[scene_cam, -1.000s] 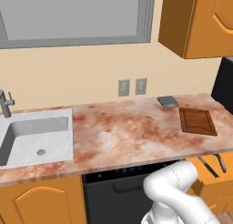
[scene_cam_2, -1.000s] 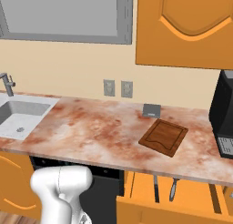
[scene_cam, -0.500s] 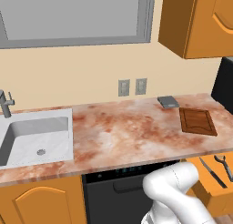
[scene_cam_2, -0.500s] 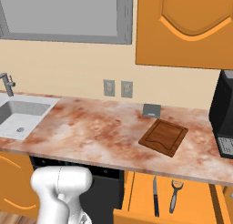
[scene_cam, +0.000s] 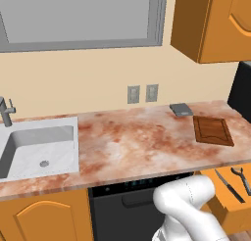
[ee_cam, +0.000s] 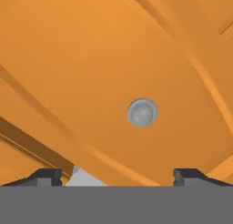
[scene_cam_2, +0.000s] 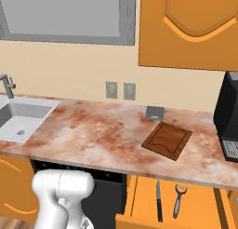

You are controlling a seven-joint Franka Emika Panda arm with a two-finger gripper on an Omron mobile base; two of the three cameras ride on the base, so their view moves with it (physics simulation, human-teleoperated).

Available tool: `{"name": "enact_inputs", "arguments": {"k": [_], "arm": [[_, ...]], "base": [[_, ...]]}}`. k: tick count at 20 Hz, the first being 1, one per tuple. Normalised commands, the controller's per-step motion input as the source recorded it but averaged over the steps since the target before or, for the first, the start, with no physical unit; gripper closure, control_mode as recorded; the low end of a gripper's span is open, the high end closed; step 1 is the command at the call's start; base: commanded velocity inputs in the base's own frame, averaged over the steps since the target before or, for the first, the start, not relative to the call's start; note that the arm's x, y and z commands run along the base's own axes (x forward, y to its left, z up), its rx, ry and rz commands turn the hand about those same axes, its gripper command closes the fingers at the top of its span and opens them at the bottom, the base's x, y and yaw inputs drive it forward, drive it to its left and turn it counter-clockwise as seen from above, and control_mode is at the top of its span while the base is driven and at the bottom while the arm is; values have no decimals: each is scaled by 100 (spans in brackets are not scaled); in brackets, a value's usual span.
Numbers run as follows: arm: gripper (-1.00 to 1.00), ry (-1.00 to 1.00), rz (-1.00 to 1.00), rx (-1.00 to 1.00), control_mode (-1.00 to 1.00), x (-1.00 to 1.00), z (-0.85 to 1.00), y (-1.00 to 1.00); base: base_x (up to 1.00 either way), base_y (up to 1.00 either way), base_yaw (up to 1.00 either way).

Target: Open the drawer on the right and place the cutting tools on the cutting board.

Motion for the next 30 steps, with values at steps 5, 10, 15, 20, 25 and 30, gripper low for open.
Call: {"name": "enact_inputs", "arguments": {"k": [5,10,15,20,25,30], "arm": [[-100,0,0,0,-100,-27,100,0],[-100,0,9,-6,-100,10,100,7],[-100,-1,23,-20,-100,35,100,18],[-100,0,25,-31,-100,62,82,16],[-100,0,24,-39,-100,60,36,9],[-100,0,19,-45,-100,50,1,3]], "base": [[0,0,0],[0,0,0],[0,0,0],[0,0,0],[0,0,0],[0,0,0]]}}
